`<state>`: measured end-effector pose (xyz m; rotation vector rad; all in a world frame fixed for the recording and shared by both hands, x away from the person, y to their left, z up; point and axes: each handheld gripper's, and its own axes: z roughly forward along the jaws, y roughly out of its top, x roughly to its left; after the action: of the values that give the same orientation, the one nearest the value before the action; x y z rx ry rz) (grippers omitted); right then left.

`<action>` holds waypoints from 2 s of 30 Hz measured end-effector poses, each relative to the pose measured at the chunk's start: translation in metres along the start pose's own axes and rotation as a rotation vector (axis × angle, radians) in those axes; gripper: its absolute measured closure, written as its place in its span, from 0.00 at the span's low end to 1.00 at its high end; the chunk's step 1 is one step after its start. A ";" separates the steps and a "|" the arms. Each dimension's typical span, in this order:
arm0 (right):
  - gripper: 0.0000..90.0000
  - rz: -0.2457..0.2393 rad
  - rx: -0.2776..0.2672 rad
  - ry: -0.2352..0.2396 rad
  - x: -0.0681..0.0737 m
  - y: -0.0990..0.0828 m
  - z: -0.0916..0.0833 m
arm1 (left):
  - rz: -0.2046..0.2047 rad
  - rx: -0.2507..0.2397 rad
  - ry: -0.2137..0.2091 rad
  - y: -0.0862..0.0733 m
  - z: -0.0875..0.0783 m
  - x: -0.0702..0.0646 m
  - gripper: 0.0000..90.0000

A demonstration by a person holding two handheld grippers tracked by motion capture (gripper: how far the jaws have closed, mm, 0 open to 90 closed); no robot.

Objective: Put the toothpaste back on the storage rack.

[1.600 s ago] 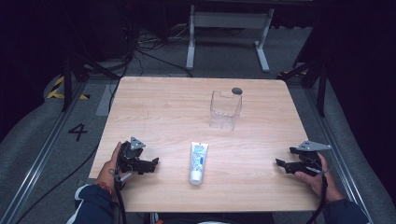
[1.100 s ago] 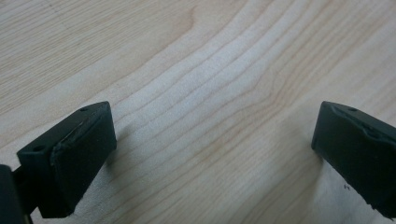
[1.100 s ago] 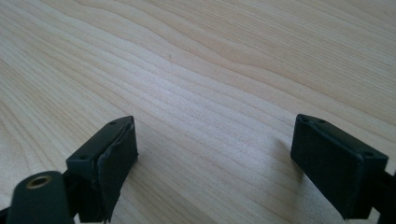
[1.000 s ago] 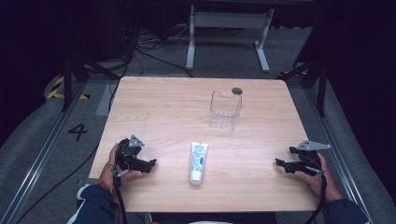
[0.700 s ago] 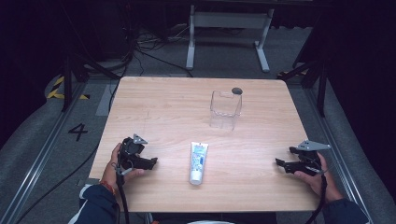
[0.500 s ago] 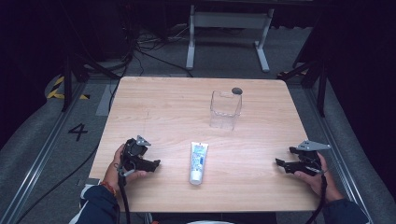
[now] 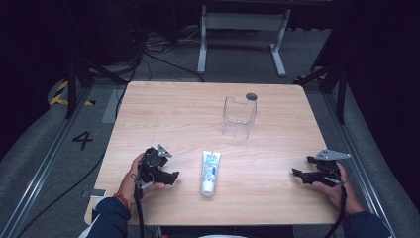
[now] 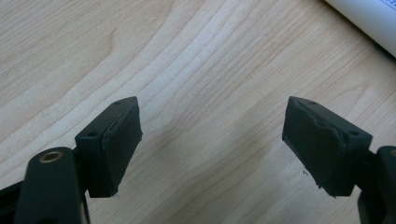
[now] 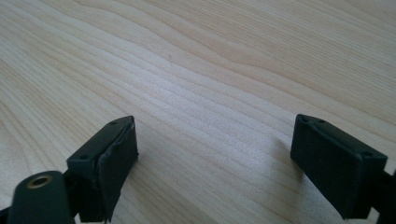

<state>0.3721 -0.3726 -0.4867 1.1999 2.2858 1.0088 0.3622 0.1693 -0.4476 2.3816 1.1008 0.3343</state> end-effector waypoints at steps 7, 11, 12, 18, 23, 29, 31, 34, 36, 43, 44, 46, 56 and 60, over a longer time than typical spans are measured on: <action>0.16 -0.001 0.000 0.000 0.000 0.000 0.000 | 0.007 -0.025 -0.013 0.011 -0.002 -0.007 0.22; 0.16 0.000 -0.001 0.001 0.000 0.000 0.000 | 0.017 -0.032 -0.015 0.020 -0.002 -0.010 0.22; 0.16 0.000 -0.001 0.001 0.000 0.000 0.000 | 0.024 -0.035 -0.015 0.022 -0.002 -0.011 0.22; 0.16 0.000 -0.001 0.001 0.000 0.000 0.000 | 0.024 -0.050 -0.033 0.033 0.000 -0.021 0.22; 0.16 0.000 -0.001 0.001 0.000 0.000 0.000 | 0.036 -0.050 -0.036 0.042 0.002 -0.032 0.22; 0.16 0.000 -0.001 0.001 0.000 0.000 0.000 | 0.018 -0.049 -0.043 0.050 0.005 -0.042 0.22; 0.16 0.000 -0.001 0.001 0.000 0.000 0.000 | 0.008 -0.057 -0.063 0.052 0.007 -0.044 0.22; 0.16 -0.001 -0.001 0.001 0.000 0.000 0.000 | -0.010 -0.049 -0.075 0.056 0.010 -0.047 0.23; 0.16 0.000 -0.001 0.001 0.000 0.000 0.000 | -0.017 -0.046 -0.074 0.058 0.013 -0.049 0.23; 0.16 -0.001 -0.001 0.001 0.000 0.000 0.000 | -0.021 -0.025 -0.084 0.066 0.022 -0.057 0.23; 0.16 -0.001 -0.001 0.001 0.000 0.000 0.000 | -0.016 -0.017 -0.082 0.067 0.024 -0.059 0.23; 0.16 -0.001 -0.001 0.001 0.000 0.000 0.000 | -0.028 -0.018 -0.086 0.068 0.028 -0.061 0.23; 0.16 -0.001 -0.001 0.001 0.000 0.000 0.000 | -0.078 -0.010 -0.129 0.074 0.035 -0.064 0.23; 0.16 -0.001 -0.001 0.001 0.000 0.000 0.000 | -0.082 0.004 -0.144 0.076 0.040 -0.067 0.23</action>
<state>0.3725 -0.3724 -0.4867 1.1983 2.2861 1.0099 0.3851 0.0628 -0.4427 2.3159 1.1288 0.1305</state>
